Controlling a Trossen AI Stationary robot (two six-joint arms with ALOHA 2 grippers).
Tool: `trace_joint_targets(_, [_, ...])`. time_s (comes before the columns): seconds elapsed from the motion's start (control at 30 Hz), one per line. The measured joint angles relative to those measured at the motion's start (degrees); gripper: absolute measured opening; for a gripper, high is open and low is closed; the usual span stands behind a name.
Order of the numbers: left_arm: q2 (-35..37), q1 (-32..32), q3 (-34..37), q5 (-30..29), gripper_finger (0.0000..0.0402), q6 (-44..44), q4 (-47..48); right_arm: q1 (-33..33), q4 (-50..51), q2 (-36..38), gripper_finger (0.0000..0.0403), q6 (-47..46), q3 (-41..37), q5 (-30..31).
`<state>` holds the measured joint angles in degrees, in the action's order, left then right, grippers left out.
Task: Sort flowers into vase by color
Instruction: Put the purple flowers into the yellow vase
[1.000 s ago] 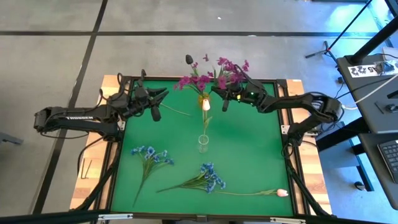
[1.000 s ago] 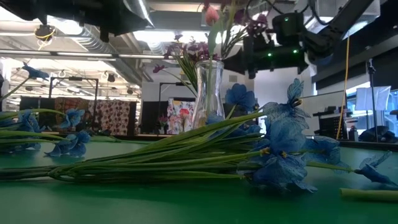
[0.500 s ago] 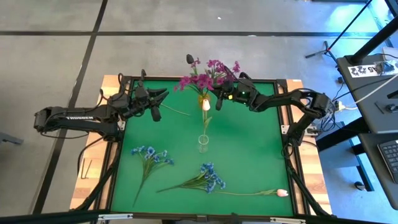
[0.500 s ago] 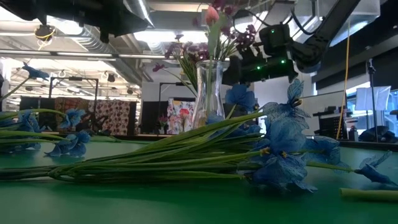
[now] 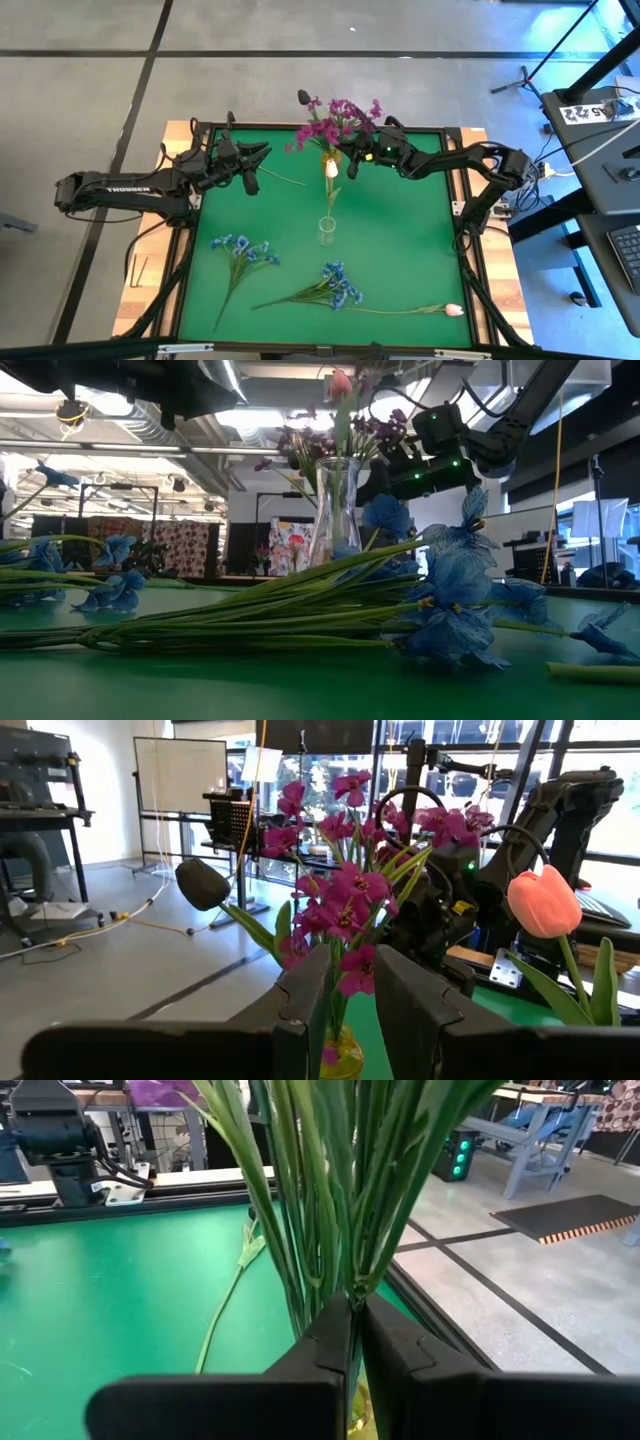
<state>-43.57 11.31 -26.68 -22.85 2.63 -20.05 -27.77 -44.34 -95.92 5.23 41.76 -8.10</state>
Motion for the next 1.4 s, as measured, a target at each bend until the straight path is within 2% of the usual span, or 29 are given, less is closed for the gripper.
trace_joint_targets(0.37, [0.00,0.00,0.00,0.00,0.0075,0.22,0.07,0.00,-0.07,0.00,0.0026,0.72,0.00,-0.04])
trace_joint_targets(0.77, [-0.02,0.02,-0.02,-0.02,0.0075,0.22,0.09,0.00,-0.07,0.00,0.0160,1.08,0.00,-0.07])
trace_joint_targets(1.13, [-0.01,0.00,-0.02,0.00,0.0075,0.22,0.97,0.00,0.48,1.79,0.0220,1.18,-0.02,-0.36])
trace_joint_targets(1.4, [-0.02,0.02,-0.02,-0.01,0.0075,0.22,1.53,0.00,9.06,8.78,0.0267,1.48,-0.02,-0.42])
